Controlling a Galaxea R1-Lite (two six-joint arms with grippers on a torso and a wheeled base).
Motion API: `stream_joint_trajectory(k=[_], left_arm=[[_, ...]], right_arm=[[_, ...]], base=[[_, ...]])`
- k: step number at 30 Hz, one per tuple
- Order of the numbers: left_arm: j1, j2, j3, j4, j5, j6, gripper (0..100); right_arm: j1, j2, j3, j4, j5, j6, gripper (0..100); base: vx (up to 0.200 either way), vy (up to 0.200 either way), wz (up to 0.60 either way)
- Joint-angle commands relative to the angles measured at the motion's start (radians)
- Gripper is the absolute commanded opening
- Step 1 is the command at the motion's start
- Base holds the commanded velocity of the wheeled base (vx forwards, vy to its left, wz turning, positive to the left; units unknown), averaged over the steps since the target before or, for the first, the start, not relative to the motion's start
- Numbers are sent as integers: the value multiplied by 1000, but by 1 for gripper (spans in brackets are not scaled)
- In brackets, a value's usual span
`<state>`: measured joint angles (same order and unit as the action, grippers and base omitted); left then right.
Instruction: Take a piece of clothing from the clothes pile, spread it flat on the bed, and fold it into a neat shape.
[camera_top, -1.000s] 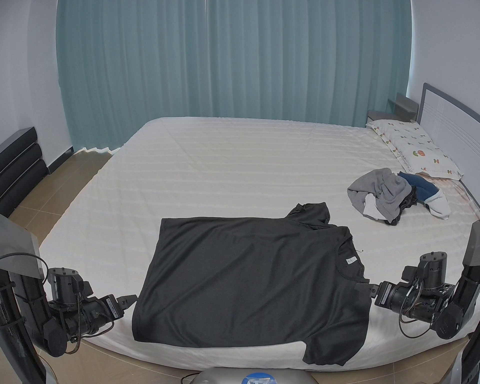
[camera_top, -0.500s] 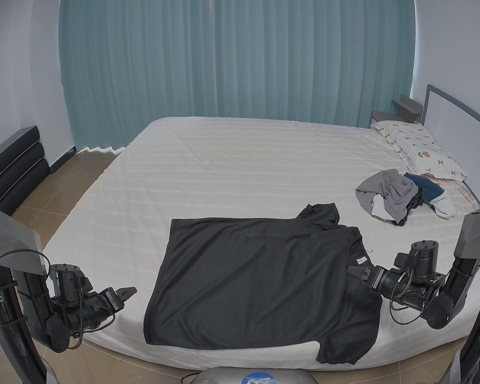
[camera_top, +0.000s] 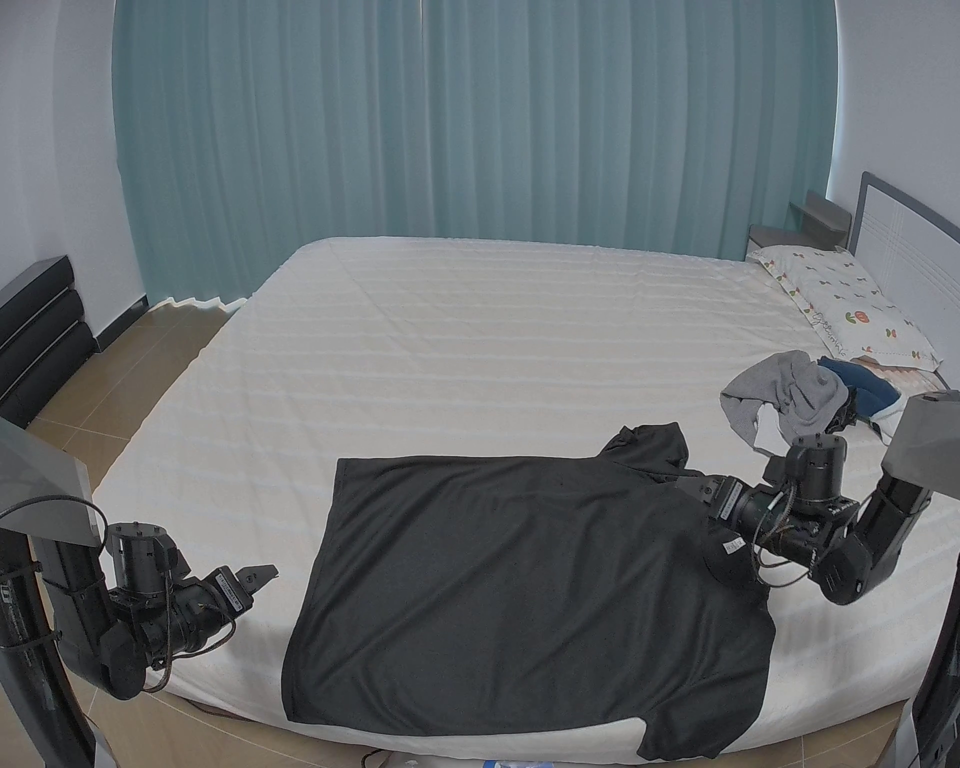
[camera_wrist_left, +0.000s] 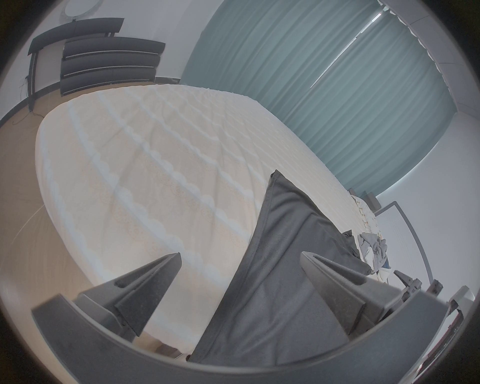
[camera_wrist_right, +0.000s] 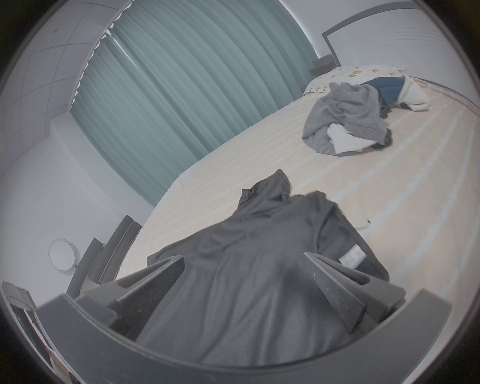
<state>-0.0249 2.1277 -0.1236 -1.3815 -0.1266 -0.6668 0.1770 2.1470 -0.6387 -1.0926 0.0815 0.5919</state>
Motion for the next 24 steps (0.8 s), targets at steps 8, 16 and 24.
stream_joint_trajectory(k=[8, 16, 24], left_arm=[[-4, 57, -10, -1, 4, -25, 100], [-18, 77, -11, -1, 8, -27, 100], [-21, 83, -13, -1, 10, -45, 100]], right_arm=[[-39, 221, -569, 431, 4, 0, 100], [-96, 336, -759, 505, 6, 2, 100], [-111, 410, -921, 602, 6, 2, 100]], base=[[0, 0, 0], [0, 0, 0], [0, 0, 0]])
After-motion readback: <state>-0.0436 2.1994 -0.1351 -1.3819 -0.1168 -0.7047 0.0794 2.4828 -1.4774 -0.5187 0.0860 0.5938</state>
